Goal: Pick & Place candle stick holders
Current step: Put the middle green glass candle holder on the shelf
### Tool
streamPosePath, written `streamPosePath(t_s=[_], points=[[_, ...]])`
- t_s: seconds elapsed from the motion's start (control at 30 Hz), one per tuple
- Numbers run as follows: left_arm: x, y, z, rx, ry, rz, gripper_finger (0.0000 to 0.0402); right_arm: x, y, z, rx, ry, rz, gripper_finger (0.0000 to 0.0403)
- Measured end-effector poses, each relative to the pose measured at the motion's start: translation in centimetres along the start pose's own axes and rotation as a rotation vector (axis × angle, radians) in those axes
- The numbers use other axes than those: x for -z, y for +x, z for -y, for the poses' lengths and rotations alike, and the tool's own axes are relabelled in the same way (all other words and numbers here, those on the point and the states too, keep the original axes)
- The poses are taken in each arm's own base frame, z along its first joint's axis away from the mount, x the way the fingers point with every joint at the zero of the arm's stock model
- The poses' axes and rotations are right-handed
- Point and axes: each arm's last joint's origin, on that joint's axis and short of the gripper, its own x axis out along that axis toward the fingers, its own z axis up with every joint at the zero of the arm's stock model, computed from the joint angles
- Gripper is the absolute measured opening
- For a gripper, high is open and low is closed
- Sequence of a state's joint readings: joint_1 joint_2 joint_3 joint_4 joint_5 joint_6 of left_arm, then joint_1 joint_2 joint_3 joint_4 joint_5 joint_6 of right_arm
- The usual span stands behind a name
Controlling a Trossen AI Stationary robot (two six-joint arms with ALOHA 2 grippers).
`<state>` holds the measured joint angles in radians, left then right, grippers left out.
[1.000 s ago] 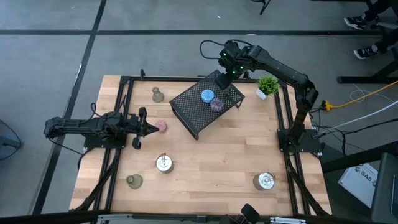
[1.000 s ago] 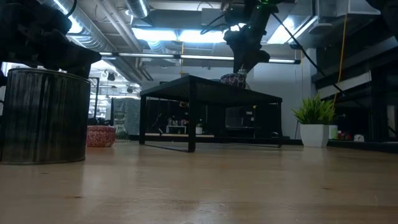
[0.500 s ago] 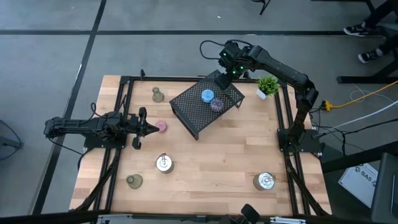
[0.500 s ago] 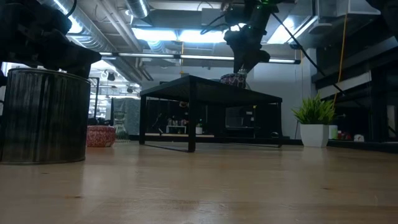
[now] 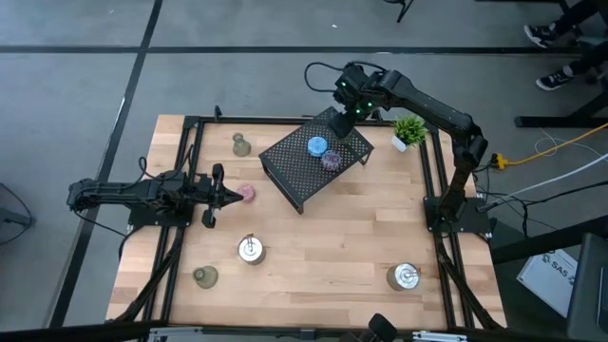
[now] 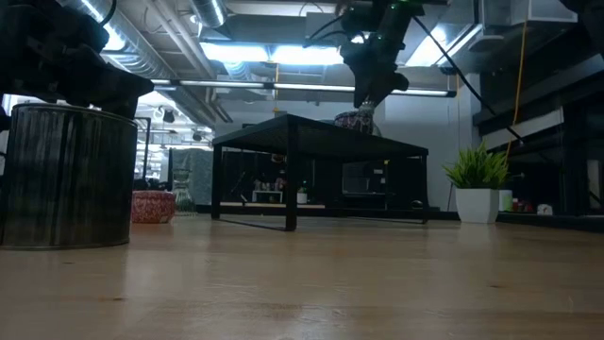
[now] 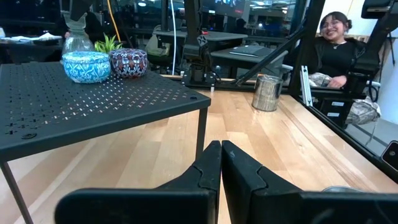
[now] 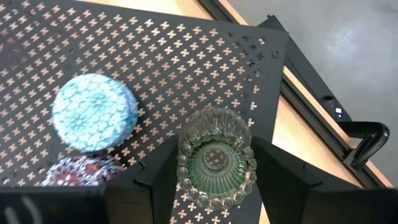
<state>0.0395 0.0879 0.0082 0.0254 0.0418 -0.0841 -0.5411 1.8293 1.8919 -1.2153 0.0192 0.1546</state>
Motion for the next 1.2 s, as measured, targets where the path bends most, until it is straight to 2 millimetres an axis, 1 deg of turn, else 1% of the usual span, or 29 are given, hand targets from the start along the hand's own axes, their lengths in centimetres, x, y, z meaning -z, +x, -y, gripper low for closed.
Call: streamPosePath(t_s=[0.53,0.63,0.9,1.07,1.2], points=[[0.0,0.0,0.0,0.0,0.0,0.0,0.0006,0.1,-0.1,-0.2,-0.004,-0.015,-0.003,0.0187],[0.0,0.0,0.0,0.001,0.0,0.0,0.0006,0.4,-0.8,-0.3,-0.011,-0.017,-0.003,0.0187],[0.0,0.0,0.0,0.0,0.0,0.0,0.0006,1.4,-3.6,-0.9,-0.028,-0.036,0.049,0.0187],[0.0,0.0,0.0,0.0,0.0,0.0,0.0006,2.2,-4.0,-1.4,-0.031,-0.053,0.029,0.0187],[0.0,0.0,0.0,0.001,0.0,0.0,0.0006,3.0,-3.9,-1.4,-0.037,-0.04,0.041,0.0187]])
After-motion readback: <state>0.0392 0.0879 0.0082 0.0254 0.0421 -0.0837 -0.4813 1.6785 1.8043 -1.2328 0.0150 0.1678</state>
